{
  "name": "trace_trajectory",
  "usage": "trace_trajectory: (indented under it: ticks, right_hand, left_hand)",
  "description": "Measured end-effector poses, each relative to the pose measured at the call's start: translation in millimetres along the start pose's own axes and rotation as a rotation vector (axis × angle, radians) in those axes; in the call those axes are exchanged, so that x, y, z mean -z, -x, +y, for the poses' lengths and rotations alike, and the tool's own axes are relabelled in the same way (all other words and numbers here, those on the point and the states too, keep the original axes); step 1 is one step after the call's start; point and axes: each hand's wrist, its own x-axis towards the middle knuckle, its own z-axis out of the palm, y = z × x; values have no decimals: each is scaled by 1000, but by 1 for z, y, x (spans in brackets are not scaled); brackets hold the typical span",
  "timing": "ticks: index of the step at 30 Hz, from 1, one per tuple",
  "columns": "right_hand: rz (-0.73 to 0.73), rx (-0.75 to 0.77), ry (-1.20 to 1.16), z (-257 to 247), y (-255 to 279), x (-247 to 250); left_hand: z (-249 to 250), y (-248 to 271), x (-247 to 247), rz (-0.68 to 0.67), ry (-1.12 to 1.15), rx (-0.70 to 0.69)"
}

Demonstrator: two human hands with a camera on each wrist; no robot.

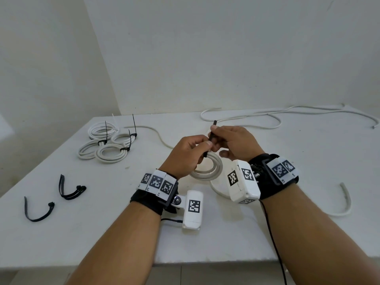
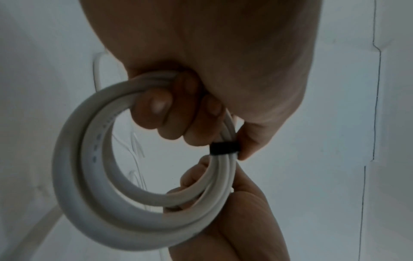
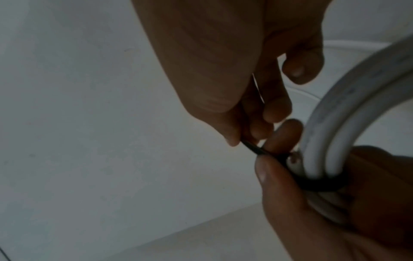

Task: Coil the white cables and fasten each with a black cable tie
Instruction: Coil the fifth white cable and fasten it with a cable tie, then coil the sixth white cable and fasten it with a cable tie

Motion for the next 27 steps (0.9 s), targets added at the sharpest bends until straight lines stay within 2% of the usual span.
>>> trace_trajectory:
  ticks: [5,11,14,17,21,24,26,27]
  right_hand:
    - [156,18,-140,4,-2,-3]
    - [189,-15,-181,2,0,-8]
    - [149,-29,-154,4,2,-20]
    - [48,-104,-93,-3,5,-35]
    - [-54,-215,-92,-10,1,-61]
    - [-135,-237,136,-3,-2,-86]
    - [-215,-235,455,4,-4,-101]
    - [-229,-177,657,6,-3,-108]
  left_hand:
    - [3,0,-6,-6,13,-4]
    - [5,4,-4,20,-101,-54]
    - [3,5,5,49,-54,-9]
    - [2,8,20,90,63,64]
    - [6,17,51,286,161,110]
    - [3,21,85,375,148,134]
    - [-4,22,110,413,109,159]
    - [-8,23,121,424,71,173]
